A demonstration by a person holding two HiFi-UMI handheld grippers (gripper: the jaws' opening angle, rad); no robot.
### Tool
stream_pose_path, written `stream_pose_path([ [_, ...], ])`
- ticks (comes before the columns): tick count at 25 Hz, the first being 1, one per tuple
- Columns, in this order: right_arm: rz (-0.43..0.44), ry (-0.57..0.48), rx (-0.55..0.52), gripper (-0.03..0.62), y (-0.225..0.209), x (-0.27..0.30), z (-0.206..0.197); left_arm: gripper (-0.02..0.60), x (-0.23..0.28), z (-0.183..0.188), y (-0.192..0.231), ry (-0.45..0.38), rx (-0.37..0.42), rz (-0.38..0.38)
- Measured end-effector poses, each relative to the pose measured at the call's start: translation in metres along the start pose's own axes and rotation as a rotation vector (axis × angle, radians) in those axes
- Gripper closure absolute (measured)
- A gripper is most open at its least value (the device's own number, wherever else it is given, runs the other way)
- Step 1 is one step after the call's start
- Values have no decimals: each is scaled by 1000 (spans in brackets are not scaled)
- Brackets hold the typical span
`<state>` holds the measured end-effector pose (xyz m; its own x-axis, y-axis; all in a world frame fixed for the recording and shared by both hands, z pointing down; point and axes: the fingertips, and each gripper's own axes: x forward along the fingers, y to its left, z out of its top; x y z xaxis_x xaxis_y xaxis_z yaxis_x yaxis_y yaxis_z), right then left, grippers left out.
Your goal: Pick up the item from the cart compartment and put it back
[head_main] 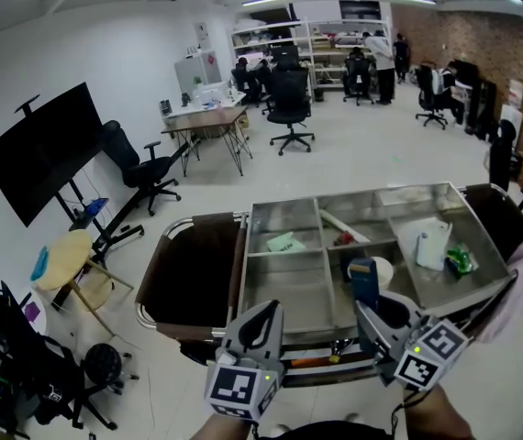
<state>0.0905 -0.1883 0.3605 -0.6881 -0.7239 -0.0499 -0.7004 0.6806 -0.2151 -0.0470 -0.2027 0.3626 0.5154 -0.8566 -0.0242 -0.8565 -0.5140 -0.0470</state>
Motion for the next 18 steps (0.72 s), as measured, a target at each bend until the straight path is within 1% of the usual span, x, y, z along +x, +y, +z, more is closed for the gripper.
stream_pose_path([
  [6,1,-9,-28,496,-3,13,15,581,-1,0,-1,-3,1,-1],
  [11,-4,18,-40,496,-3,38,17,581,-4,0,1,-5,0,3],
  [18,9,53,-103,496,-7,73,28,581,-8,2,1,-15,-2,16],
])
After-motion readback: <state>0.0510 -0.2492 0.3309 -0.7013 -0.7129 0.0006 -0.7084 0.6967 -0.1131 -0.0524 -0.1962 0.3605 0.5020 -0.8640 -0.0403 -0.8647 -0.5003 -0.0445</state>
